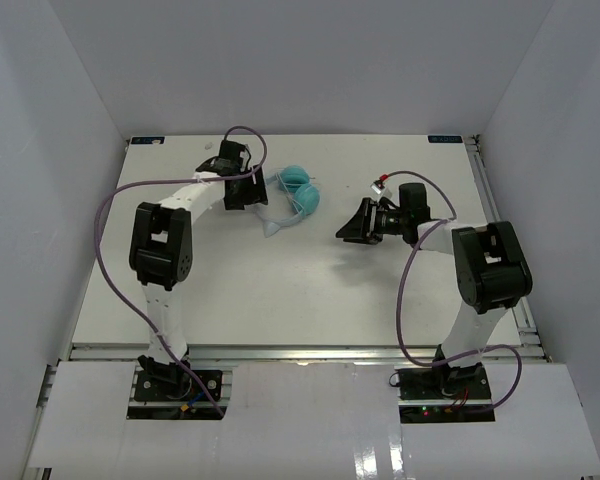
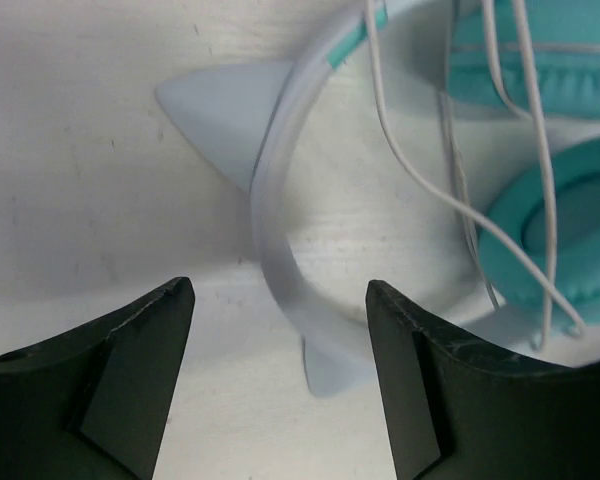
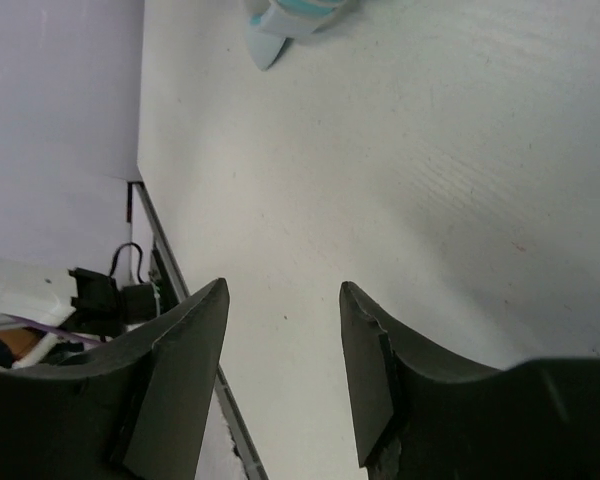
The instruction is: Wrap the headphones
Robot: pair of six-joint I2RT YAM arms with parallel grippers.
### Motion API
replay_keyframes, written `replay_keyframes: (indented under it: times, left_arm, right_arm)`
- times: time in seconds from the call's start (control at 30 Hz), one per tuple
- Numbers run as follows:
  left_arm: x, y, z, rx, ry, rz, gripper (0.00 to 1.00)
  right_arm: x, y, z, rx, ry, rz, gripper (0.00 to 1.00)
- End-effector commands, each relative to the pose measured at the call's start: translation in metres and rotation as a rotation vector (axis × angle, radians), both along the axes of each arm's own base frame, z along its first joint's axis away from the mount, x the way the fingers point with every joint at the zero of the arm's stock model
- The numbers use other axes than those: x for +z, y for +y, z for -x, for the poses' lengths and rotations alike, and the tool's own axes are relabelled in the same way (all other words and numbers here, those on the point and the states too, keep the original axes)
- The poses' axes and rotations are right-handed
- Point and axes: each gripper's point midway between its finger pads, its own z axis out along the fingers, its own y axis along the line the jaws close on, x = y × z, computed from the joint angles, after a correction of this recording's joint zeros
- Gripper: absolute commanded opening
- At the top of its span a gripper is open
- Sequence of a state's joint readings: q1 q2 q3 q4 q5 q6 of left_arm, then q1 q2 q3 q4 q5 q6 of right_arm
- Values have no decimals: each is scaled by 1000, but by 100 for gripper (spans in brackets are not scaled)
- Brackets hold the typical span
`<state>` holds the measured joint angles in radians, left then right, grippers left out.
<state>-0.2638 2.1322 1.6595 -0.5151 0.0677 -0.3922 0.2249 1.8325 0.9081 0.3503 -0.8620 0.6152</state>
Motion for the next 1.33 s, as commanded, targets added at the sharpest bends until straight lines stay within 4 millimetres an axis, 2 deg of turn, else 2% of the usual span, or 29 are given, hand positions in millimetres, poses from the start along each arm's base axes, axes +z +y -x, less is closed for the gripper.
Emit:
replay_keyframes:
  times: [0.0, 0.13, 0.17, 0.2, 0.23, 0.3, 0.33, 0.37, 0.4, 0.43, 0.5, 0.53, 0.57, 0.63, 0.77, 0.93, 1.1, 1.3]
  left_arm:
    - [83, -5, 18, -99, -167, 49, 81]
    - [108, -2, 51, -142, -238, 75, 86]
    - [130, -3, 57, -159, -304, 97, 87]
    - [144, -3, 69, -171, -350, 113, 90]
    - [142, -3, 82, -189, -355, 131, 92]
    - [171, -5, 105, -220, -463, 184, 98]
    - [171, -7, 117, -234, -484, 212, 98]
    - [192, -7, 130, -238, -547, 245, 98]
    - [188, -6, 142, -245, -568, 264, 98]
    - [201, -7, 156, -258, -618, 295, 98]
    - [208, -4, 180, -270, -688, 337, 98]
    - [215, -3, 192, -281, -725, 355, 98]
    - [212, -4, 200, -292, -732, 368, 98]
    - [226, -1, 217, -310, -793, 378, 98]
    - [228, 7, 242, -319, -842, 372, 98]
    - [212, 17, 252, -275, -834, 353, 98]
    - [201, 16, 254, -259, -796, 379, 98]
    - [197, 15, 253, -250, -790, 390, 98]
  right_arm:
    - [6, -15, 13, 82, -148, 130, 59]
    - [8, -32, 22, 129, -269, 271, 69]
    - [9, -39, 24, 141, -327, 324, 72]
    - [15, -45, 27, 160, -396, 366, 75]
    - [13, -52, 27, 158, -435, 433, 78]
    - [21, -66, 29, 144, -532, 532, 87]
    - [17, -73, 32, 147, -558, 576, 92]
    - [21, -79, 38, 152, -590, 601, 97]
    - [30, -80, 42, 150, -627, 603, 98]
    - [33, -82, 47, 160, -642, 607, 96]
    - [48, -85, 54, 140, -690, 612, 90]
    - [51, -88, 55, 122, -698, 624, 90]
    - [58, -93, 55, 94, -719, 641, 90]
    - [77, -100, 53, 24, -779, 661, 90]
    - [109, -121, 50, -165, -856, 712, 90]
    - [135, -153, 53, -370, -923, 794, 90]
    - [148, -158, 60, -419, -937, 786, 90]
    - [151, -158, 60, -445, -926, 766, 90]
